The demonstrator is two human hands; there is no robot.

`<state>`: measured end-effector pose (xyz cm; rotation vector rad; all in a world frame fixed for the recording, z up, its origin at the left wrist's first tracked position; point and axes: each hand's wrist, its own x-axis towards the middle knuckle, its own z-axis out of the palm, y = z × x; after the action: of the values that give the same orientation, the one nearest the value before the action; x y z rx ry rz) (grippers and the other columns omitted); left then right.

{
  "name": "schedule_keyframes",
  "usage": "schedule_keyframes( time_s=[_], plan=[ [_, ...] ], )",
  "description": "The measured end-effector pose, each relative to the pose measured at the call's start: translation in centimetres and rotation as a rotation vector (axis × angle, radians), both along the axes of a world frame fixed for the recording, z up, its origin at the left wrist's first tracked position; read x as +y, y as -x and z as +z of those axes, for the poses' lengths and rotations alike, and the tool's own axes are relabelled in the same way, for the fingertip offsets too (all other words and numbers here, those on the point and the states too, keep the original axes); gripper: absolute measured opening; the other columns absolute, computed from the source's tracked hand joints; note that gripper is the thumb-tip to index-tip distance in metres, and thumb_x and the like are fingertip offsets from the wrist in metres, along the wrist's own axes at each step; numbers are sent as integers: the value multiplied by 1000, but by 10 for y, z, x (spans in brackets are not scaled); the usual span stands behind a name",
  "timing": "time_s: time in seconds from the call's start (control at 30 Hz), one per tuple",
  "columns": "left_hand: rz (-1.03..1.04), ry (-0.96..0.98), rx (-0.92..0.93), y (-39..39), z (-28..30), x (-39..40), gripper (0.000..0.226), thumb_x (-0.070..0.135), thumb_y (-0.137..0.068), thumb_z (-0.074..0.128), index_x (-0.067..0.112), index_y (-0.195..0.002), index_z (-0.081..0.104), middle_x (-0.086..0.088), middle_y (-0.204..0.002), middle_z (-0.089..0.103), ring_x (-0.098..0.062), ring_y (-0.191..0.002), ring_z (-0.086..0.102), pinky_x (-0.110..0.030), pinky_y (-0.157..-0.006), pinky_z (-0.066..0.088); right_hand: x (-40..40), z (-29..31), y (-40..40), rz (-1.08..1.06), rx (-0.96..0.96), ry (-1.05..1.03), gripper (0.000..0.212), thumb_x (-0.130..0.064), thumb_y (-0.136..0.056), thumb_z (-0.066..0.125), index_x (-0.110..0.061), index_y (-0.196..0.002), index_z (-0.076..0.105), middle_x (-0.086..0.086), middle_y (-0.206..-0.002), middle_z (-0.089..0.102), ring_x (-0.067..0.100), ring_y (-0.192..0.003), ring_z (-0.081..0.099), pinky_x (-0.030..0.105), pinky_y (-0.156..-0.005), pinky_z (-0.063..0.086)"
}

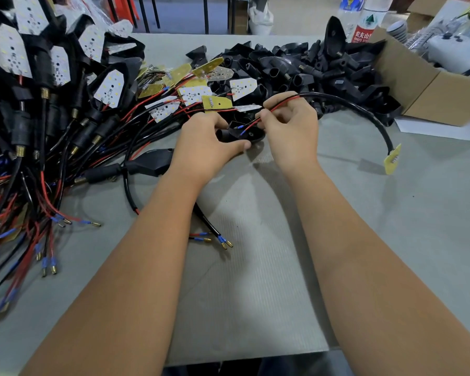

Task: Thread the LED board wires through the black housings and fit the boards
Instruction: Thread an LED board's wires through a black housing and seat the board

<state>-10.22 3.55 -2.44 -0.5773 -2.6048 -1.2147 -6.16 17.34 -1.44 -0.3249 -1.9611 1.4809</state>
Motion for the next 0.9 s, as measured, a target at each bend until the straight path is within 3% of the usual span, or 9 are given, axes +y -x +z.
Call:
schedule_keyframes(
  time_s=[0.13, 0.33, 0.4, 0.47, 0.53, 0.63, 0.7, 0.8, 0.9],
  plan=[
    [-1, -89, -43, -2, 3, 0, 47, 31, -67, 88, 19, -107, 66, 2, -108, 60, -11, -94, 53, -20, -74, 35, -3, -1, -2, 90, -28, 139, 20, 4, -88, 58, -15, -81, 57, 6, -67, 62, 12, -60, 67, 23, -59, 52],
    [-95, -271, -197, -5, 5, -2, 43, 7, -70, 86, 21, -104, 64, 0, -91, 70, -24, -83, 71, -33, -80, 57, -4, 1, -3, 216, 48, 535, 13, 4, -94, 55, -6, -86, 57, 9, -74, 64, 16, -67, 71, 24, -66, 57],
    [-108, -308, -206, -2, 3, -2, 40, 6, -72, 84, 25, -102, 64, 5, -93, 69, -12, -79, 71, -29, -78, 58, -4, 1, -2, 232, 56, 628, 12, 3, -95, 54, -5, -87, 56, 11, -77, 64, 16, -68, 72, 23, -66, 57],
    [-113, -308, -180, 0, 3, -2, 38, 8, -73, 84, 28, -100, 65, 14, -94, 66, 6, -70, 65, -14, -71, 52, -3, 1, -2, 241, 69, 696, 13, 4, -95, 53, -5, -86, 54, 13, -78, 63, 15, -67, 72, 22, -65, 56],
    [-112, -317, -162, 0, 3, -1, 37, 8, -73, 83, 30, -97, 65, 15, -94, 65, 9, -68, 63, -9, -69, 49, -3, 1, -2, 252, 75, 753, 15, 5, -95, 52, -5, -84, 53, 13, -77, 63, 15, -66, 72, 22, -64, 57],
    [-99, -368, -146, 1, 3, -1, 36, 5, -73, 82, 27, -95, 64, 1, -99, 69, -11, -86, 69, -28, -84, 56, -5, 1, -2, 292, 58, 830, 18, 7, -95, 50, -5, -81, 50, 13, -75, 64, 16, -64, 72, 22, -63, 57],
    [-88, -405, -138, 0, 4, 0, 36, 3, -74, 82, 26, -95, 63, -5, -103, 70, -19, -92, 70, -37, -89, 56, -6, 0, -3, 321, 15, 803, 17, 6, -95, 51, -4, -81, 51, 12, -73, 65, 15, -63, 71, 22, -63, 58],
    [-92, -473, -146, -2, 5, 1, 38, -1, -73, 81, 25, -93, 62, -6, -103, 71, -22, -93, 71, -40, -89, 56, -9, -1, -4, 311, -58, 620, 15, 0, -92, 59, -8, -79, 58, 6, -68, 66, 9, -58, 65, 18, -55, 51],
    [-120, -537, -147, -3, 6, 2, 39, -4, -72, 80, 17, -100, 62, -3, -102, 69, -13, -92, 70, -30, -86, 56, -11, 0, -5, 252, -100, 380, 14, -6, -86, 68, -16, -76, 66, -2, -64, 63, 3, -51, 52, 13, -49, 38]
  ],
)
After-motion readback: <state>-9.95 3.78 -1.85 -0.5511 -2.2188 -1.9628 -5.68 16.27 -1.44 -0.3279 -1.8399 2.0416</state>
